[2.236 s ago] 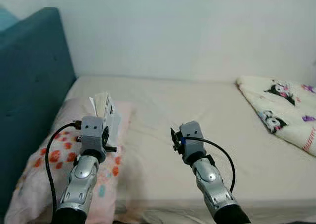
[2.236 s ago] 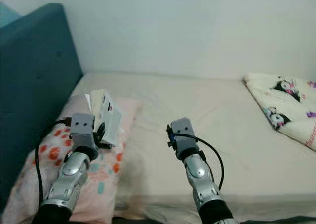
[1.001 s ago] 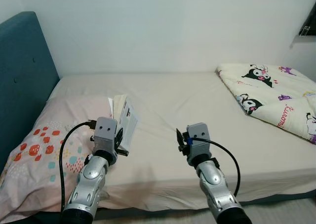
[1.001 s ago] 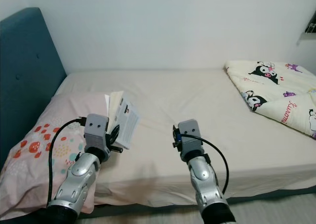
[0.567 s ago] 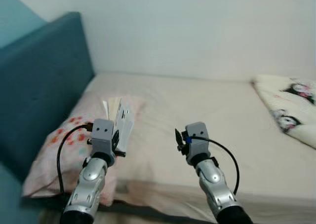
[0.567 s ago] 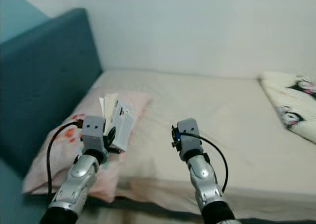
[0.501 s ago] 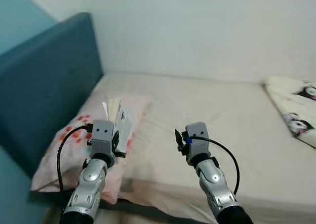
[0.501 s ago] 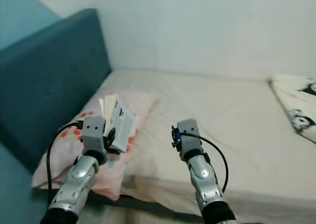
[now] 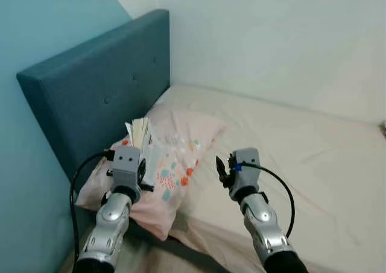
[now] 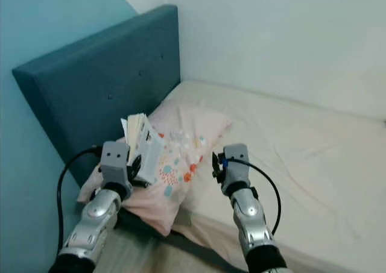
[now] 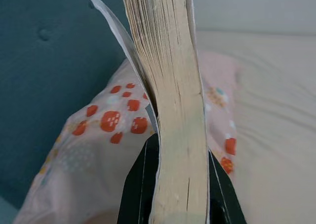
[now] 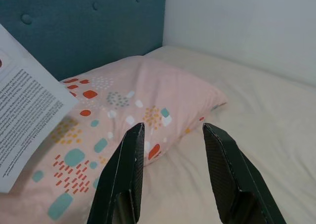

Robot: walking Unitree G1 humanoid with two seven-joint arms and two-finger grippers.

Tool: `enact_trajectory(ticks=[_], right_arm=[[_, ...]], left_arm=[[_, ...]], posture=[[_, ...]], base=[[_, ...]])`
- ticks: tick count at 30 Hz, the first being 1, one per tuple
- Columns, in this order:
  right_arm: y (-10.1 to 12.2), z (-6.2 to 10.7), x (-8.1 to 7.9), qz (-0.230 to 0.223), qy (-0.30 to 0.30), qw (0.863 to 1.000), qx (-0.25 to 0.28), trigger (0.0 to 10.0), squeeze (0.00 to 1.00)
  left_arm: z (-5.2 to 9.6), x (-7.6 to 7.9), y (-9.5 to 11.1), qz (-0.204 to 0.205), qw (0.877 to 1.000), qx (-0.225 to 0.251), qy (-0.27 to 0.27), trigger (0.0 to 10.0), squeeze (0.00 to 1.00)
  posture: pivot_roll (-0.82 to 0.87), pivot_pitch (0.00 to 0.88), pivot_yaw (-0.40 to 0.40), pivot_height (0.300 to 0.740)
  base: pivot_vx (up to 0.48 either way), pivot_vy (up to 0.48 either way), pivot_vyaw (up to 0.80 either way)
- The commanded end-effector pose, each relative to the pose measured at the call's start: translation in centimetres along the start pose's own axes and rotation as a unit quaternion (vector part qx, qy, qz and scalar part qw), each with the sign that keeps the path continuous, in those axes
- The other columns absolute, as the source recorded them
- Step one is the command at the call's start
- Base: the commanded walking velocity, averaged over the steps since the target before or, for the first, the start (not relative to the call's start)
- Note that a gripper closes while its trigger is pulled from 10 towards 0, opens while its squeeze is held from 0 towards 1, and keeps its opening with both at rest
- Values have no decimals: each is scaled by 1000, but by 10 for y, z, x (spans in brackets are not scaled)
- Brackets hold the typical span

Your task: Clean up the room

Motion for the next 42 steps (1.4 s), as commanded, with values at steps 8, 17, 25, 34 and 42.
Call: enact_trajectory(ticks=[8,17,25,34,42], right_arm=[[-5,6,8,3,-23,1000,-4,10000,0],[-5,8,8,4,-21,1000,-1,10000,0],[-4,8,6,9,-16,1000,-1,10000,0],[-4,8,4,13,-10,1000,-1,10000,0],[-3,8,-1,13,-3,1000,-2,10000,0]], left_arm=[[0,13,15,12,998,35,-45,10000,0],[4,21,14,17,997,36,-62,10000,0],[4,20,14,23,997,37,-61,10000,0],[5,15,15,32,997,39,-50,10000,0],[7,11,15,26,998,40,-46,10000,0]], posture=[[36,0,-58,730],[35,0,-63,730],[35,0,-66,730],[36,0,-68,730],[39,0,-69,730]], base=[[91,0,0],[363,0,0],[369,0,0],[37,0,0],[0,0,0]])
Point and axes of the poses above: a point about 5 cm out from each wrist's last joint towards the gripper, its own z axis pointing back from the gripper into the wrist, its own y axis along the axis of the wrist's last joint, x = y × z, the point moved 6 cm from there along -z, pointing out of the wrist towards the gripper, and after that the axes turned 10 degrees about z, right-handed, at the moved point
